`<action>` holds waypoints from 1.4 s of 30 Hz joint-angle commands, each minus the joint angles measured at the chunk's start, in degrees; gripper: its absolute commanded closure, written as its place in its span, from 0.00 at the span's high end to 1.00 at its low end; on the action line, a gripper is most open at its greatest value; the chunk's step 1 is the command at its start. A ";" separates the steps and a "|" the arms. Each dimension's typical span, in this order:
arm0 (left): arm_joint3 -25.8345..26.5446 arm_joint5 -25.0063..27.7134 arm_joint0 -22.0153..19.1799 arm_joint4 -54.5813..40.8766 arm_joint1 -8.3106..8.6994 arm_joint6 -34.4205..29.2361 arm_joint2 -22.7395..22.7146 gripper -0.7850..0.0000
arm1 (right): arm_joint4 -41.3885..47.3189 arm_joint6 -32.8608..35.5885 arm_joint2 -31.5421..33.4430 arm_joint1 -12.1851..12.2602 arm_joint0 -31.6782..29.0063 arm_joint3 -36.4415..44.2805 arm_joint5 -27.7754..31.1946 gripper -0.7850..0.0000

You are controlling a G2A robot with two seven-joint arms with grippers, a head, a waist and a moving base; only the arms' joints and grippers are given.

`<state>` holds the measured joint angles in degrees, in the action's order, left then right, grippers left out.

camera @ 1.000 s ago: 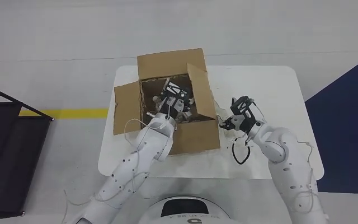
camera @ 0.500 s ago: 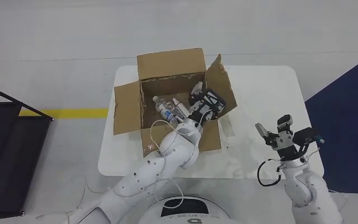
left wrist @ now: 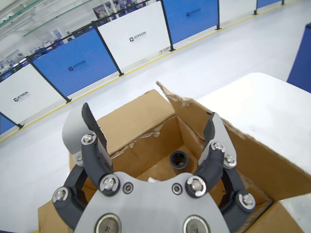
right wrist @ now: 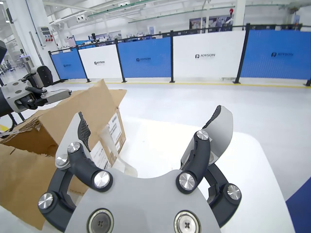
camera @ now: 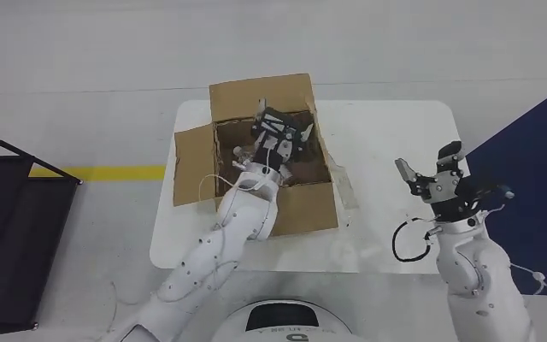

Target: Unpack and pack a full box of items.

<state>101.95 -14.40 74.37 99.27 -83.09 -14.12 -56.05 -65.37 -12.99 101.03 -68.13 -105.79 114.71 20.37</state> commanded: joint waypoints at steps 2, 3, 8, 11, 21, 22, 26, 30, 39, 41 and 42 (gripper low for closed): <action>5.32 3.31 6.69 -3.25 1.58 2.25 -9.80 1.00 | -3.36 4.46 -3.65 0.05 5.79 0.71 -0.65 1.00; 6.28 4.10 8.47 -4.41 1.99 2.91 -12.80 1.00 | -3.64 6.57 -5.05 0.07 7.92 0.42 -0.19 1.00; 7.32 8.17 14.56 -10.75 3.28 5.27 -24.08 1.00 | -3.21 9.74 -6.63 0.13 11.10 -0.47 1.05 1.00; 6.77 8.98 15.45 -11.50 3.50 5.67 -26.00 1.00 | -3.21 9.74 -6.63 0.13 11.10 -0.47 1.05 1.00; 4.89 11.76 15.14 -7.04 3.69 4.04 -23.79 1.00 | -5.00 20.23 -12.37 -0.15 17.58 -7.73 -1.87 1.00; 4.66 12.43 14.86 -5.69 3.73 3.33 -23.18 1.00 | -4.69 21.83 -14.11 -0.30 19.45 -9.54 -1.95 1.00; 2.80 14.32 13.34 -3.73 3.70 1.04 -20.91 1.00 | -5.67 23.34 -17.09 -0.56 23.01 -13.41 -2.53 1.00; 0.59 16.49 11.14 -2.71 3.51 -1.06 -17.84 1.00 | -7.17 24.11 -16.32 -0.50 22.71 -14.00 -5.23 1.00; -2.74 18.09 5.94 -5.51 2.60 -5.12 -12.11 1.00 | -7.56 36.64 -19.19 -0.19 25.52 -19.44 0.91 1.00; -3.25 17.89 5.12 -5.98 2.42 -5.99 -11.24 1.00 | -6.12 36.89 -20.39 -0.26 25.86 -19.99 3.01 1.00; -3.43 17.67 4.82 -6.18 2.34 -6.25 -10.88 1.00 | -5.76 36.84 -20.87 -0.28 25.99 -20.19 3.67 1.00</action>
<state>98.69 3.50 79.48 93.26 -80.68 -20.11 -67.27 -71.55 23.96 80.55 -68.38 -79.93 94.70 23.44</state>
